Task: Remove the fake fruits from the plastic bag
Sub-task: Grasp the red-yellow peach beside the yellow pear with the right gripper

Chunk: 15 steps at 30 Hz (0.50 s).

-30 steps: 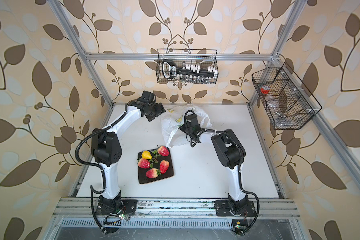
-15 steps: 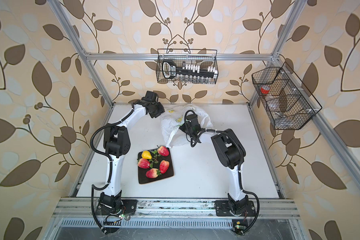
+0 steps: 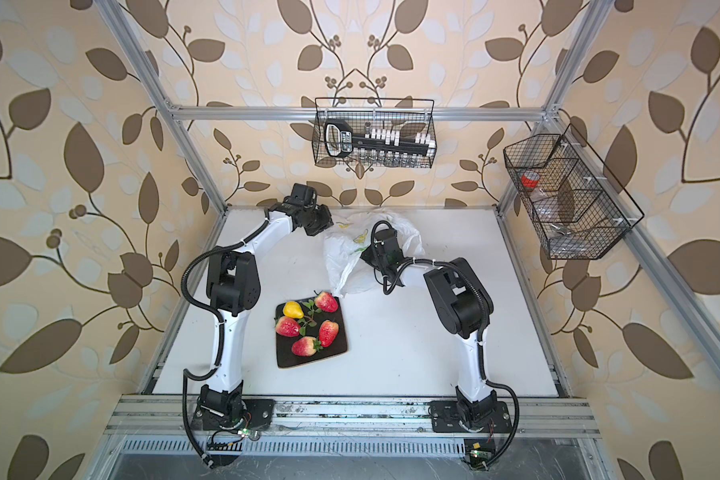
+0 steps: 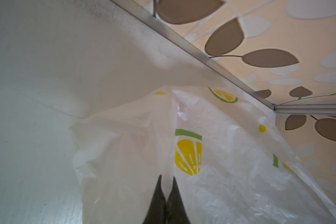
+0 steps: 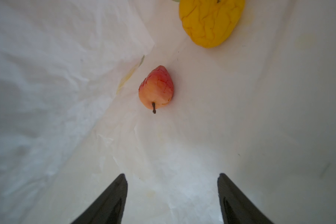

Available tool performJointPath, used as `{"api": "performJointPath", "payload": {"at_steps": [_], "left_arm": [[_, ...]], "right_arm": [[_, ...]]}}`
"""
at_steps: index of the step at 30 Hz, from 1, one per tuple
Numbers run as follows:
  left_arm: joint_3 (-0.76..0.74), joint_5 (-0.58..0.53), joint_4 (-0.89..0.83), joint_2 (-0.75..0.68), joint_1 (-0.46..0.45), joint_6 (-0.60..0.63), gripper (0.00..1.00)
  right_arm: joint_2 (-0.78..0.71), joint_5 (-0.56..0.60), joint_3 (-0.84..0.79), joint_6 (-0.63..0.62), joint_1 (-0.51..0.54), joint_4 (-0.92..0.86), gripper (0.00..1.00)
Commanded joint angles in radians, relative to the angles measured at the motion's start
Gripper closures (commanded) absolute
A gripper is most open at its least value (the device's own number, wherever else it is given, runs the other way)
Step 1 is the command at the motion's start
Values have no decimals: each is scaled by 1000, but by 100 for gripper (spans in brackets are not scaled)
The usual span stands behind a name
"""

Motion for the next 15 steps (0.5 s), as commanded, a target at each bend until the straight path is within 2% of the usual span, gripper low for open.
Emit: {"api": "performJointPath", "payload": {"at_steps": [1, 8, 12, 15], "left_arm": [[-42, 85, 73, -172, -47, 100, 100], [-104, 137, 88, -300, -154, 196, 100], [-162, 127, 132, -301, -152, 197, 100], [-147, 140, 128, -250, -133, 182, 100]], "right_arm": [[-65, 11, -50, 8, -24, 21, 25], [-195, 65, -204, -63, -59, 11, 22], [-253, 94, -262, -109, -65, -17, 21], [-272, 119, -271, -152, -63, -64, 20]]}}
